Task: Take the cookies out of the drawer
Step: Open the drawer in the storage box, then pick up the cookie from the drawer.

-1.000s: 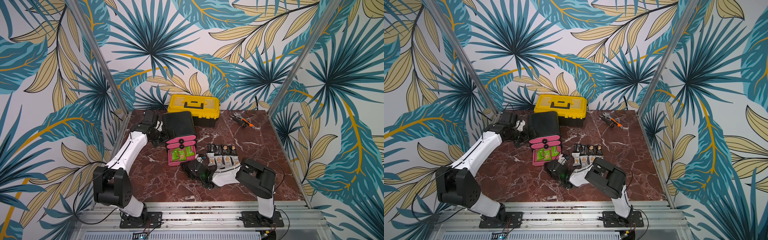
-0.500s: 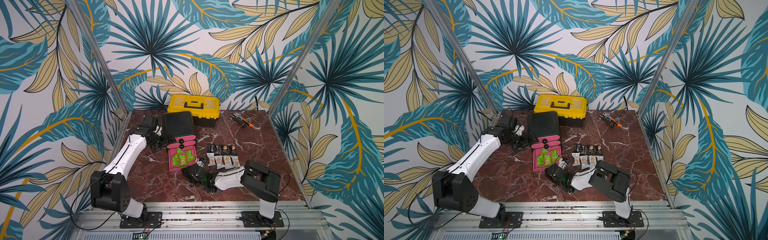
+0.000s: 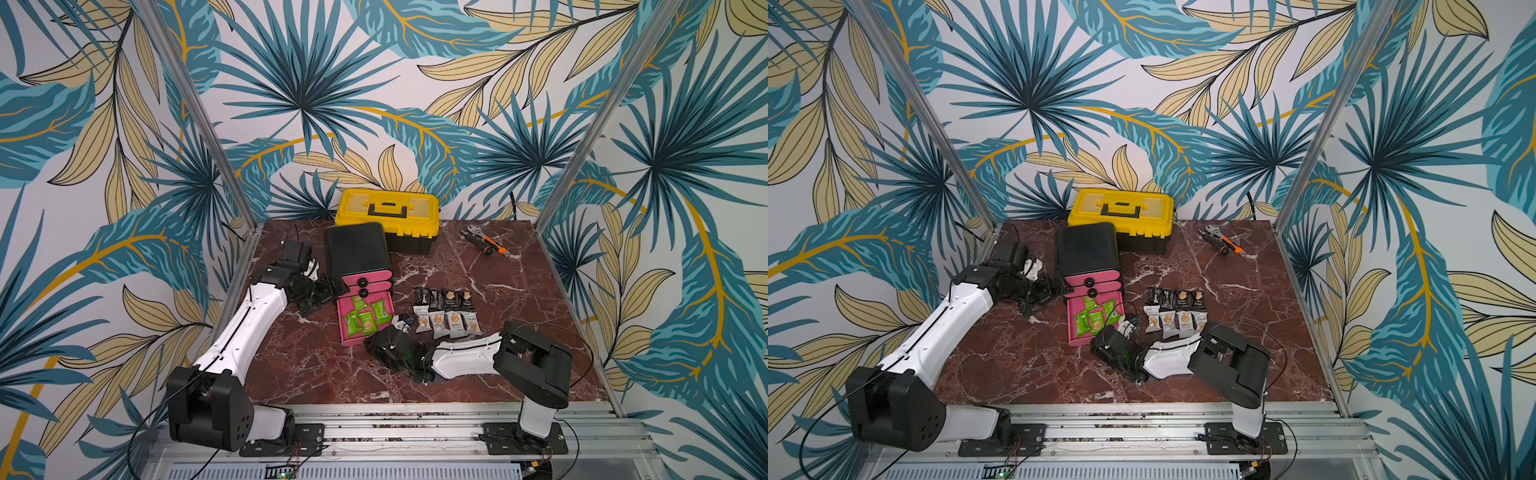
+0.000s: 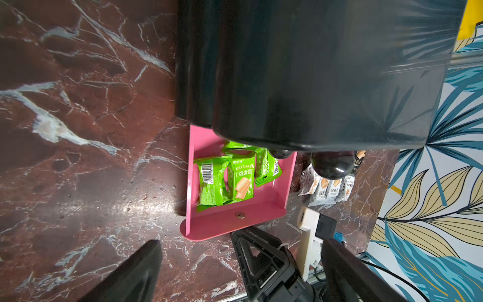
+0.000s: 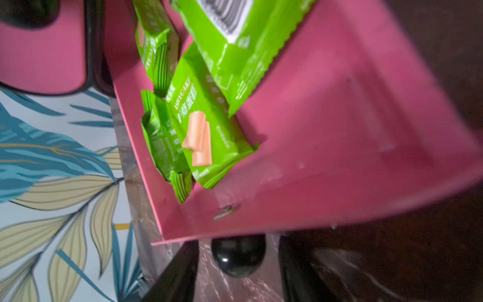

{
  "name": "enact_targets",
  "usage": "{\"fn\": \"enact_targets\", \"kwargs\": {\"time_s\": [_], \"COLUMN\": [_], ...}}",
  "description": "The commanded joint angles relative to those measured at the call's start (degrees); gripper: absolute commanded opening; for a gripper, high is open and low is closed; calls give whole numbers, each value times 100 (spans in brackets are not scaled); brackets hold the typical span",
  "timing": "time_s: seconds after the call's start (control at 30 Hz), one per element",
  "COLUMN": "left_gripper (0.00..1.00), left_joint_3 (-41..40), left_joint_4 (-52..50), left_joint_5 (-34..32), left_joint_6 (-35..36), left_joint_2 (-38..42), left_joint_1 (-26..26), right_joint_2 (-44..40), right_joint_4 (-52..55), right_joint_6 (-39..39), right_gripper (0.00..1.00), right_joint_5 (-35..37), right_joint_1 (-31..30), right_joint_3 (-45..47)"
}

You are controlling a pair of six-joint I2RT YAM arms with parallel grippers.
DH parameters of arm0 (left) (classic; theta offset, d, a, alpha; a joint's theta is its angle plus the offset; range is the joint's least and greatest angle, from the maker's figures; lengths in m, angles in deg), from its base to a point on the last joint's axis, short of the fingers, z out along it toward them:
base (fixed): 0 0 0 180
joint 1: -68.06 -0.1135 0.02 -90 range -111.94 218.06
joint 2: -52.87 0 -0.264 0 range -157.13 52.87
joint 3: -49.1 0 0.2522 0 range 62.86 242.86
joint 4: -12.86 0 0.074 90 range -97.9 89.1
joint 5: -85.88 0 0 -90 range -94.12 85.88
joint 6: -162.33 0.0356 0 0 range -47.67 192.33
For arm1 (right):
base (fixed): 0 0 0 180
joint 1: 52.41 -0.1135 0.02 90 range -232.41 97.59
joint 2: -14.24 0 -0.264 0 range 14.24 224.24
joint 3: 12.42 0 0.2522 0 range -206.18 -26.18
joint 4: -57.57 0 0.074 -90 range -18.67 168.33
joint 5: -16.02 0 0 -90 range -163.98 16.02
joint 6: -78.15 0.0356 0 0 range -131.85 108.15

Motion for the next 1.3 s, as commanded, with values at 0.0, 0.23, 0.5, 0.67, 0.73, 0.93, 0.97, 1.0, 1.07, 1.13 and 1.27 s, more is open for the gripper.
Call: {"fn": "enact_targets", "kwargs": {"time_s": [0.0, 0.23, 0.5, 0.67, 0.73, 0.93, 0.97, 1.0, 1.07, 1.13, 1.27], "left_gripper": [100, 100, 100, 100, 100, 100, 100, 100, 100, 100, 100], "left_joint_3": [-152, -467, -876, -1149, -1333, -1455, -1463, -1483, -1520, -1559, -1660], "left_joint_4": [-19, 124, 167, 21, 68, -6, -18, -31, -27, -28, 46], "left_joint_5": [-158, 225, 385, 380, 600, 794, 774, 771, 771, 778, 796], "left_joint_6": [16, -118, -198, -19, -44, 10, 17, 9, -16, -44, -133], "left_joint_2": [113, 260, 677, 954, 1033, 1111, 1136, 1154, 1183, 1204, 1277], "left_joint_1": [5, -481, -895, -1325, -1556, -1792, -1808, -1810, -1810, -1812, -1819], "right_joint_2": [-320, -536, 25, 516, 710, 1068, 1106, 1148, 1210, 1284, 1449], "right_joint_4": [708, 2850, 4152, 4511, 4708, 4907, 4917, 4916, 4915, 4907, 4892], "right_joint_6": [-464, -1790, -2941, -3107, -3229, -3493, -3493, -3483, -3467, -3483, -3467], "right_gripper": [59, 54, 53, 54, 54, 53, 53, 53, 52, 52, 52], "right_joint_5": [-23, 119, -241, -623, -745, -1028, -1083, -1129, -1169, -1208, -1377], "right_joint_1": [-29, -12, 248, 584, 692, 751, 748, 745, 729, 696, 674], "right_joint_3": [-357, -1671, -3094, -3642, -3862, -4189, -4209, -4225, -4233, -4272, -4389]}}
